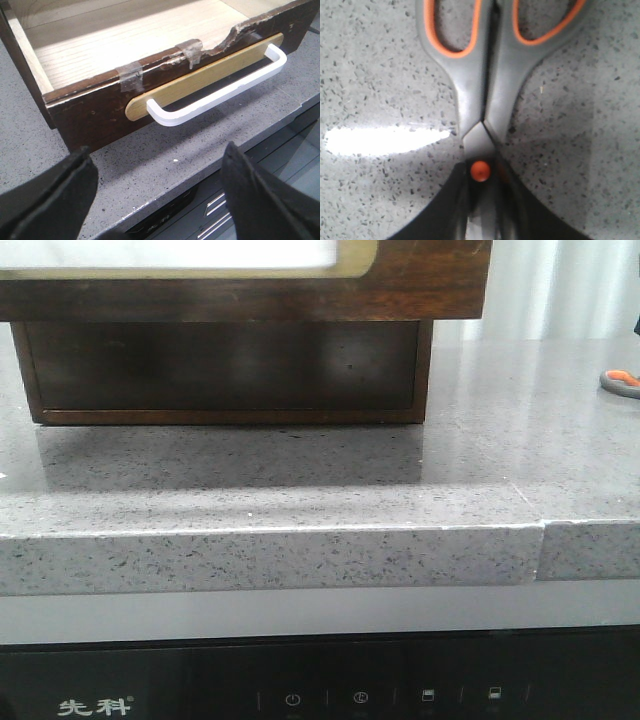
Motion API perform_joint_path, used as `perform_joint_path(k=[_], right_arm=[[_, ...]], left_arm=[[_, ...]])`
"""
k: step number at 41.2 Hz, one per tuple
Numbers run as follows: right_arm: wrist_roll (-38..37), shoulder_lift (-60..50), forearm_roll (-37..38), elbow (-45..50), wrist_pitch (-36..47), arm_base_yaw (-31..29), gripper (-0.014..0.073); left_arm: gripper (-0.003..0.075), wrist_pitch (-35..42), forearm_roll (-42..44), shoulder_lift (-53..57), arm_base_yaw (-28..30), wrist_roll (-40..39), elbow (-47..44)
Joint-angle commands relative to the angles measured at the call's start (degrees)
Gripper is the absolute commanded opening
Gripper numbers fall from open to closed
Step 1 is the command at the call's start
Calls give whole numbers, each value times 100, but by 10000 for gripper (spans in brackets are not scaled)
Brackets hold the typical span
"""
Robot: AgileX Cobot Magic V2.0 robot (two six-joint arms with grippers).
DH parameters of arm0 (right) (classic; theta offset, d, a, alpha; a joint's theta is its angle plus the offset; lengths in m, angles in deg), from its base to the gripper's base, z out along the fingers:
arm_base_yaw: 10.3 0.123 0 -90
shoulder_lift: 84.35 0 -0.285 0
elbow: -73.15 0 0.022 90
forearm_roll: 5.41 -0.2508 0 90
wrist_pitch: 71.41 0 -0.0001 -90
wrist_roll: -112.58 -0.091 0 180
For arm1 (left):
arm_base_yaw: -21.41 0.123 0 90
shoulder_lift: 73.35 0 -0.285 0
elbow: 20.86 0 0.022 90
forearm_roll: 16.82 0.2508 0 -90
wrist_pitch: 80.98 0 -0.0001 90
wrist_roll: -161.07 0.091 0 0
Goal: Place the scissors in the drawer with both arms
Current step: 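Grasp the grey-and-orange scissors by the blades with the right gripper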
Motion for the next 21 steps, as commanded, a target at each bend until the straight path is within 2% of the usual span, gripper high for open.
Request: perform_joint_path(k=[1, 13, 21], right_arm=[[37, -399, -161, -155, -43, -23, 19], [37, -1378, -296, -155, -19, -21, 19], [153, -2313, -665, -161, 100, 46, 19]], left_arm=[[498, 479, -5, -28, -51, -59, 173], [491, 479, -5, -28, -51, -59, 173], [491, 479, -5, -28, -51, -59, 173]])
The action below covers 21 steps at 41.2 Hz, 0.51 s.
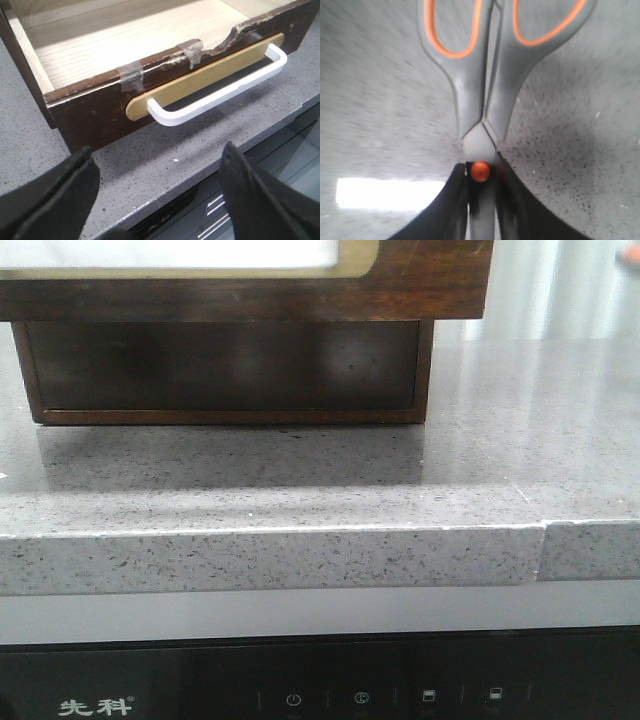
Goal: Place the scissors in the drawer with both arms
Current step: 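Grasp the grey-and-orange scissors by the blades with the right gripper, then carry the scissors over the open drawer with the right gripper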
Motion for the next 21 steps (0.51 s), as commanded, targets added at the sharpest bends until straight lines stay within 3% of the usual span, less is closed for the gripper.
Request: perform_joint_path(k=[1, 14, 21], right_arm=[[181, -769, -264, -175, 286, 57, 19], [273, -1694, -394, -1183, 158, 976, 19], [808, -1771, -954, -1777, 96, 1838, 19]], left_arm=[[491, 479, -5, -28, -51, -59, 173], [491, 479, -5, -28, -51, -59, 173], [491, 479, -5, -28, -51, -59, 173]])
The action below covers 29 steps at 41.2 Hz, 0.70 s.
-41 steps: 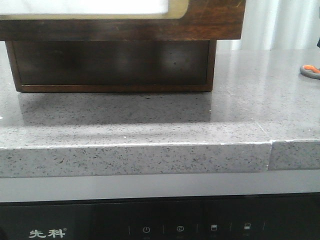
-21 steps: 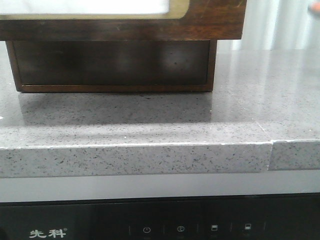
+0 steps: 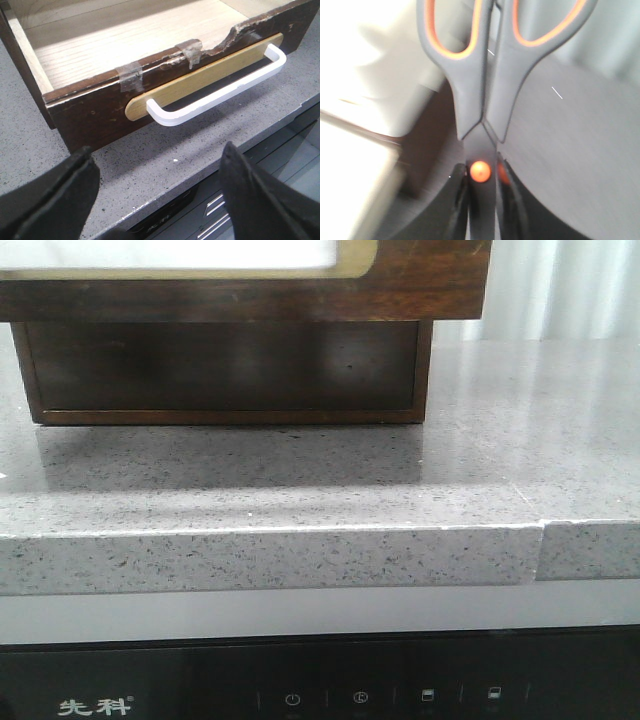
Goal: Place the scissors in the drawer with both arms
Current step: 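Carry the scissors over the open drawer with the right gripper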
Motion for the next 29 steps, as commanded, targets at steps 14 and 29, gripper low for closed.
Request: perform_joint_path(k=[14, 29], right_arm=[[2081, 12, -1136, -454, 445, 2125, 19], [2847, 1024, -952, -454, 239, 2836, 20]], left_arm=[[491, 479, -5, -28, -51, -59, 173], [491, 479, -5, -28, -51, -59, 173]])
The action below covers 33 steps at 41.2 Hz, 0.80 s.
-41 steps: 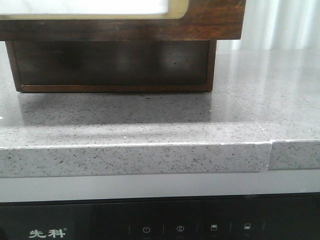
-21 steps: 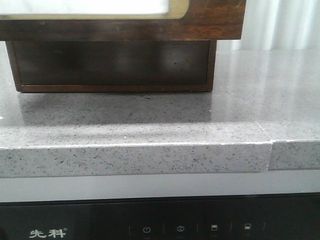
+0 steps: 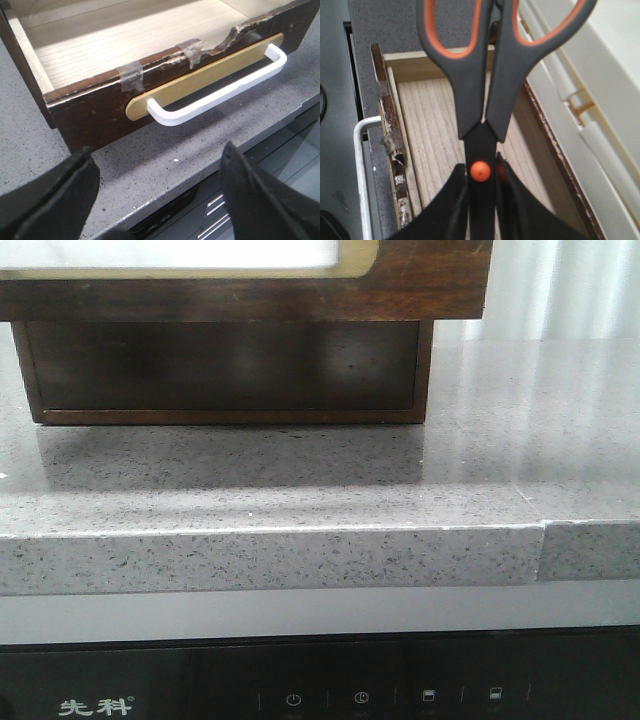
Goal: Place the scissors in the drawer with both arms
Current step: 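Carry the scissors over the open drawer with the right gripper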
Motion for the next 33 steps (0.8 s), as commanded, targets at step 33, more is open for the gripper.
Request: perform_joint_path(k=[33], right_arm=[[467, 1027, 1319, -149, -223, 35, 22]], left_arm=[[491, 479, -5, -28, -51, -59, 173]])
